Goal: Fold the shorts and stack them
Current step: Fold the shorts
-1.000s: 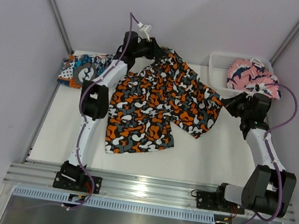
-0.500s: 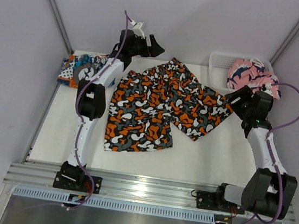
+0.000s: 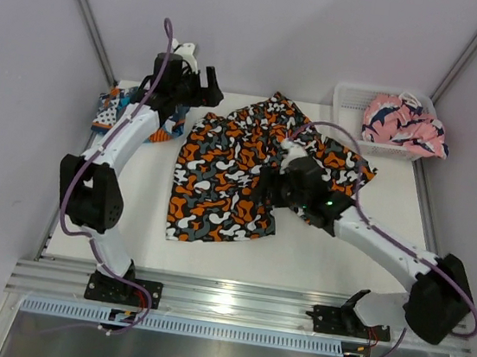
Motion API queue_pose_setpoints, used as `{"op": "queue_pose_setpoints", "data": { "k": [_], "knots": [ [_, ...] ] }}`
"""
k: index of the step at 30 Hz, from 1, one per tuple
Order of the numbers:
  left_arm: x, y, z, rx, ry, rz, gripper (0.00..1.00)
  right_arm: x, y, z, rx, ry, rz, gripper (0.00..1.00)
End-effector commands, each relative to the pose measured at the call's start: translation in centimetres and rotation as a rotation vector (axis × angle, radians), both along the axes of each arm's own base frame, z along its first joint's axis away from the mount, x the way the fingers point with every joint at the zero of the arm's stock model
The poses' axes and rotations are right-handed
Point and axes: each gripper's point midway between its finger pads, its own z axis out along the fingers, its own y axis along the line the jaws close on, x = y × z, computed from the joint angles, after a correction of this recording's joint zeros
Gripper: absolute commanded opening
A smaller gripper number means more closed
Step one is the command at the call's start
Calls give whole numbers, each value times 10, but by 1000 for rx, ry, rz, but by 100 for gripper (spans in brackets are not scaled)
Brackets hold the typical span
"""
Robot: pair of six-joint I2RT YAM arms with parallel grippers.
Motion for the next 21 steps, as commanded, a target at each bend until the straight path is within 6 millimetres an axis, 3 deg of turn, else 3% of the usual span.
{"op": "queue_pose_setpoints", "data": {
  "k": [1, 2, 3, 4, 5, 7, 9, 10, 11, 13, 14, 15, 16, 17, 18, 21],
  "knots": [
    [-12, 41, -51, 59, 134, 113, 99, -22, 57, -10, -102, -35, 104, 75],
    [-13, 45, -56, 55, 138, 122, 99, -28, 67, -17, -132, -23, 124, 75],
    [-14, 49, -63, 55, 150, 132, 99, -30, 80, -36, -178, 1, 128, 75],
    [-16, 51, -68, 57, 160, 135, 99, -35, 98, -32, -172, -8, 158, 74],
    [-16, 53, -69, 59, 161, 141, 99, -54, 117, -38, -191, -2, 215, 74],
    [-18, 60, -76, 67, 175, 164, 99, -59, 145, -49, -237, -1, 233, 74],
    [-17, 69, -74, 58, 166, 176, 99, -76, 165, -60, -289, 4, 262, 73],
    [-18, 74, -77, 51, 173, 184, 99, -80, 173, -77, -329, 21, 275, 72],
    [-16, 84, -73, 29, 167, 192, 99, -86, 188, -68, -324, 4, 292, 71],
    [-17, 96, -73, -4, 174, 212, 99, -93, 202, -84, -366, 14, 306, 69],
    [-15, 108, -67, -29, 159, 223, 99, -94, 214, -76, -358, 0, 312, 69],
    [-17, 108, -67, -50, 161, 223, 99, -104, 223, -78, -370, -9, 332, 69],
    [-17, 121, -64, -64, 154, 247, 99, -106, 228, -80, -382, -8, 331, 68],
    [-19, 128, -63, -74, 148, 262, 99, -108, 228, -99, -442, 3, 322, 68],
    [-20, 131, -62, -81, 146, 275, 99, -108, 239, -92, -425, -7, 320, 67],
    [-26, 149, -58, -106, 133, 335, 99, -108, 251, -104, -418, 3, 323, 65]
  ]
}}
